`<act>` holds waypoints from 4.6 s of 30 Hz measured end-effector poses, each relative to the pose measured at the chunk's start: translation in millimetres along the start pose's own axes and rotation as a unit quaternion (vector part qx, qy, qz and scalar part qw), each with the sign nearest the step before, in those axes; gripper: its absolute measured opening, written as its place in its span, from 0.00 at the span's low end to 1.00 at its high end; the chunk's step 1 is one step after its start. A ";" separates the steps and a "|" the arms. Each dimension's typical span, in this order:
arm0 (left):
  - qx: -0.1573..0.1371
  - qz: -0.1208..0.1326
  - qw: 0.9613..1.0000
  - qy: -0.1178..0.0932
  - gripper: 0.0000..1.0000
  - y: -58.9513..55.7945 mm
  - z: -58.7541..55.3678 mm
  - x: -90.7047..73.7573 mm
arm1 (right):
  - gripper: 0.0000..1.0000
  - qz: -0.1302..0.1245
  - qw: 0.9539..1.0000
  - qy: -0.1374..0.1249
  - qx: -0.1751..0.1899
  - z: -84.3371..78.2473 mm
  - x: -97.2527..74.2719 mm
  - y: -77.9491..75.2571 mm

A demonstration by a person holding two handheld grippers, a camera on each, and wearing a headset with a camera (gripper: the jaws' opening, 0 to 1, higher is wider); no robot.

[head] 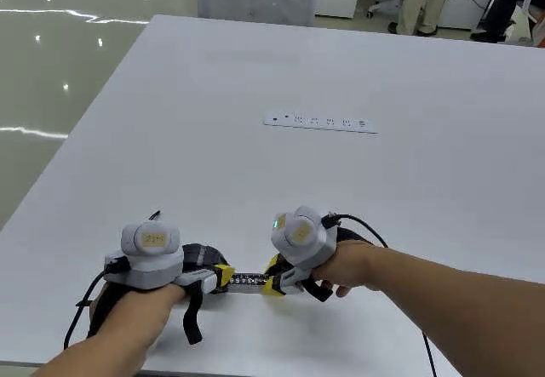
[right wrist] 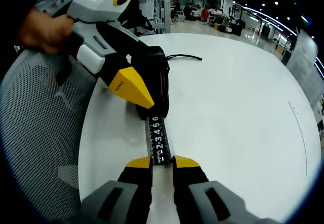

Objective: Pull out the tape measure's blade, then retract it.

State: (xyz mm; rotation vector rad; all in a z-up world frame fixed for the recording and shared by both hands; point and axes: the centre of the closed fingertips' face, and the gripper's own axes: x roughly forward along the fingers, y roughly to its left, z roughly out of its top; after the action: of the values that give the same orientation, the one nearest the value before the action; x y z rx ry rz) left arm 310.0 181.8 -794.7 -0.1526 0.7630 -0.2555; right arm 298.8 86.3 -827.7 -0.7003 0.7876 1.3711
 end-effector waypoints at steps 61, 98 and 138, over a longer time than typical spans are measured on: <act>-0.008 0.002 1.000 -0.003 0.59 -0.7 0.8 0.4 | 0.14 0.020 0.999 -0.023 -0.020 41.9 29.0 8.3; 0.150 -0.127 0.980 -0.039 1.00 12.1 21.6 -47.9 | 0.41 -0.102 0.988 -0.110 0.046 -6.4 -90.8 2.7; 0.142 -0.125 0.977 -0.094 1.00 45.6 9.3 -99.5 | 1.00 -0.235 0.934 -0.143 0.228 -164.6 -205.6 24.4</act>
State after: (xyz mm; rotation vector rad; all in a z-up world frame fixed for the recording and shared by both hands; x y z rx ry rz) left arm 255.4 254.0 -732.6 -0.0009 0.5104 -0.5785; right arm 255.1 -163.4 -752.2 -0.2832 0.6195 0.7881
